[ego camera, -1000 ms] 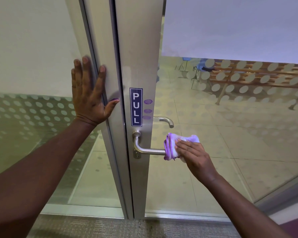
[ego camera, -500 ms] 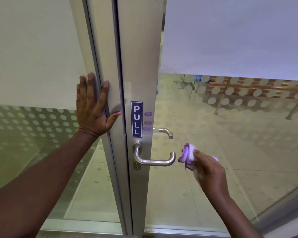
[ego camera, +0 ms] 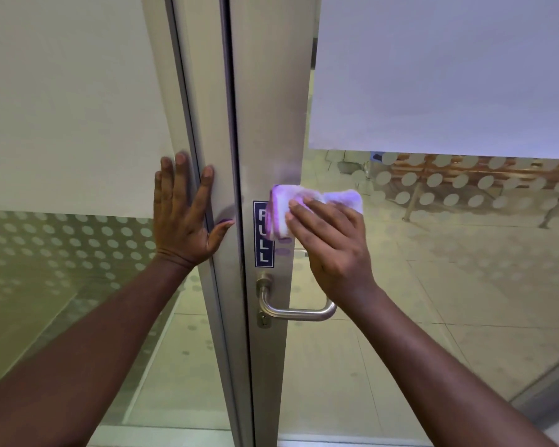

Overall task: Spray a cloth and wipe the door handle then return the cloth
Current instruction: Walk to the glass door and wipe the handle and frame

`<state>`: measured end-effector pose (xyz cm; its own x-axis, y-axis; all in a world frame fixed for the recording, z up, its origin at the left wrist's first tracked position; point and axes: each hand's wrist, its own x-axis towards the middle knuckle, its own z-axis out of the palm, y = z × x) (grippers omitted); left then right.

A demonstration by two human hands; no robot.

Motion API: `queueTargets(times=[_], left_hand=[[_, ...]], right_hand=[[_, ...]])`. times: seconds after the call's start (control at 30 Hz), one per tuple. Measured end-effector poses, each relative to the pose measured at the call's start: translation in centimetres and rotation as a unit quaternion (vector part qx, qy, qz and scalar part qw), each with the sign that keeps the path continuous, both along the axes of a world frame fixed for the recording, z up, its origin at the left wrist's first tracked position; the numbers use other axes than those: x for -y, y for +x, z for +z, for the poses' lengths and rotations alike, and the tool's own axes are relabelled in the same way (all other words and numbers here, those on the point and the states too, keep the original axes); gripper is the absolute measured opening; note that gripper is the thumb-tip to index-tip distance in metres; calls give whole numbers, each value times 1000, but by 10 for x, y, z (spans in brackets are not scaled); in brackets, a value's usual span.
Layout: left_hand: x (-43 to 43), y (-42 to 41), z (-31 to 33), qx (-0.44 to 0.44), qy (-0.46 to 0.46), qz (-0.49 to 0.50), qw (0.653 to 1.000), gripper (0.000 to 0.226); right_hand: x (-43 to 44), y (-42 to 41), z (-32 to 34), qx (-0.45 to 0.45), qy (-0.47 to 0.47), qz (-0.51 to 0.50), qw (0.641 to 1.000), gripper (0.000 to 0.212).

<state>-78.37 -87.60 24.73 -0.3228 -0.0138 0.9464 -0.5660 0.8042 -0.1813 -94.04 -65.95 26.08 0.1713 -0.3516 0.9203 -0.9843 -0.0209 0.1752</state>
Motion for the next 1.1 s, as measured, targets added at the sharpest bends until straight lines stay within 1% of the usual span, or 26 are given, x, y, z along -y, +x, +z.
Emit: queueTargets(times=[0.13, 0.23, 0.33, 0.47, 0.6, 0.73, 0.87, 1.0, 1.03, 1.1], left_hand=[[0, 0, 0, -2, -1, -3, 1000, 77], [-1, 1, 0, -3, 0, -6, 1000, 77], [-2, 0, -1, -5, -2, -5, 1000, 77], [-1, -1, -1, -10, -4, -8, 1000, 77], [0, -2, -1, -13, -7, -8, 1000, 77], [1, -1, -2, -8, -8, -2, 1000, 77], [0, -1, -2, -10, -7, 0, 1000, 77], [-1, -1, -1, -13, -4, -5, 1000, 76], [-1, -1, -1, -12, -4, -6, 1000, 76], [-1, -1, 0, -10, -4, -7, 1000, 76]], right_hand=[[16, -12, 7, -55, 70, -12, 996, 30], [19, -19, 6, -69, 106, -25, 992, 33], [20, -23, 0, -67, 126, -28, 989, 36], [23, -23, -5, -53, 120, -23, 991, 33], [25, -22, -23, -62, 133, -9, 989, 35], [26, -23, -46, -49, 165, 18, 985, 32], [25, -23, -59, -32, 216, 19, 976, 28], [20, -19, -67, -27, 273, 28, 961, 44], [18, -19, -68, -24, 284, 30, 958, 44], [17, -18, -68, -18, 300, 31, 953, 36]])
